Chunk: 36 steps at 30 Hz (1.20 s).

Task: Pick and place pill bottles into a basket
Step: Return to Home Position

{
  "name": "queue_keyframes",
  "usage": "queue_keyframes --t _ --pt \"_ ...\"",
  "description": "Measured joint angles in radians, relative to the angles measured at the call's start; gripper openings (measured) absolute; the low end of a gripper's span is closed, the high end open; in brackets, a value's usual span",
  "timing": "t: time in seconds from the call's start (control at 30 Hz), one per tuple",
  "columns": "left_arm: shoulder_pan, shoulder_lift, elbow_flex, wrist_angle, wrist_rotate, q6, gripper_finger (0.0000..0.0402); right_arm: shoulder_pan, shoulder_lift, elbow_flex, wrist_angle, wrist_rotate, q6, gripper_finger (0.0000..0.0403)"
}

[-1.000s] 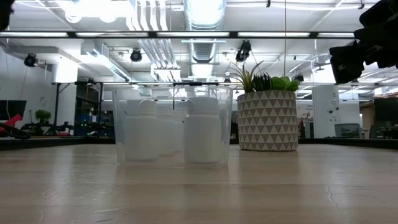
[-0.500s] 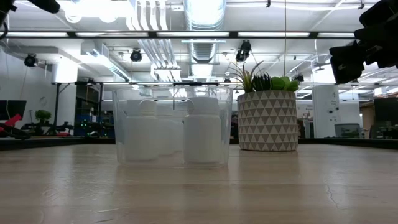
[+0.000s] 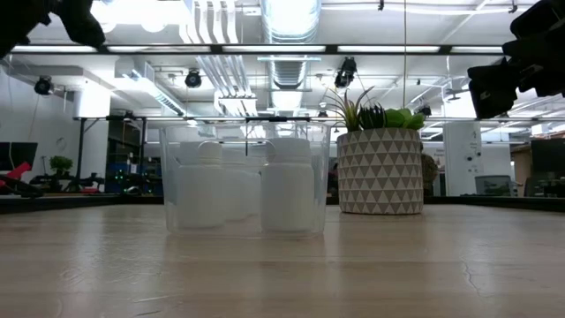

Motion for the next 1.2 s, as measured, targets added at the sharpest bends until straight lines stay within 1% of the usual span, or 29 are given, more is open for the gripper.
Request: queue_keyframes --t 0.07,0.1,0.23,0.3,0.53,0.63,0.7,0.8,0.87,1.2 --pt "0.0 -0.023 0.0 -0.062 0.004 0.0 0.029 0.0 0.0 0.0 0.0 0.0 0.0 0.0201" --pt "0.0 -0.018 0.0 -0.094 0.004 0.0 0.029 0.0 0.0 0.0 0.0 0.0 0.001 0.0201" --pt "0.0 -0.014 0.0 -0.14 0.005 0.0 0.029 0.0 0.0 0.0 0.0 0.0 0.0 0.0201" --pt "0.0 -0.007 0.0 -0.211 0.008 0.001 0.029 0.0 0.0 0.0 0.0 0.0 0.001 0.0201" --pt "0.0 -0.016 0.001 -0.409 0.05 -0.027 0.029 0.0 0.0 0.0 0.0 0.0 -0.001 0.0201" --pt "0.0 -0.014 0.001 -0.483 0.091 -0.03 0.029 0.0 0.0 0.0 0.0 0.0 0.0 0.0201" --pt "0.0 -0.01 0.001 -0.526 0.103 -0.055 0.029 0.0 0.0 0.0 0.0 0.0 -0.001 0.0201" --pt "0.0 -0.01 0.002 -0.6 0.109 -0.135 0.029 0.0 0.0 0.0 0.0 0.0 0.0 0.0201" --pt "0.0 -0.008 0.002 -0.606 0.104 -0.164 0.029 0.0 0.0 0.0 0.0 0.0 0.0 0.0201" --pt "0.0 0.015 0.002 -0.597 0.111 -0.156 0.029 0.0 0.0 0.0 0.0 0.0 0.0 0.0201"
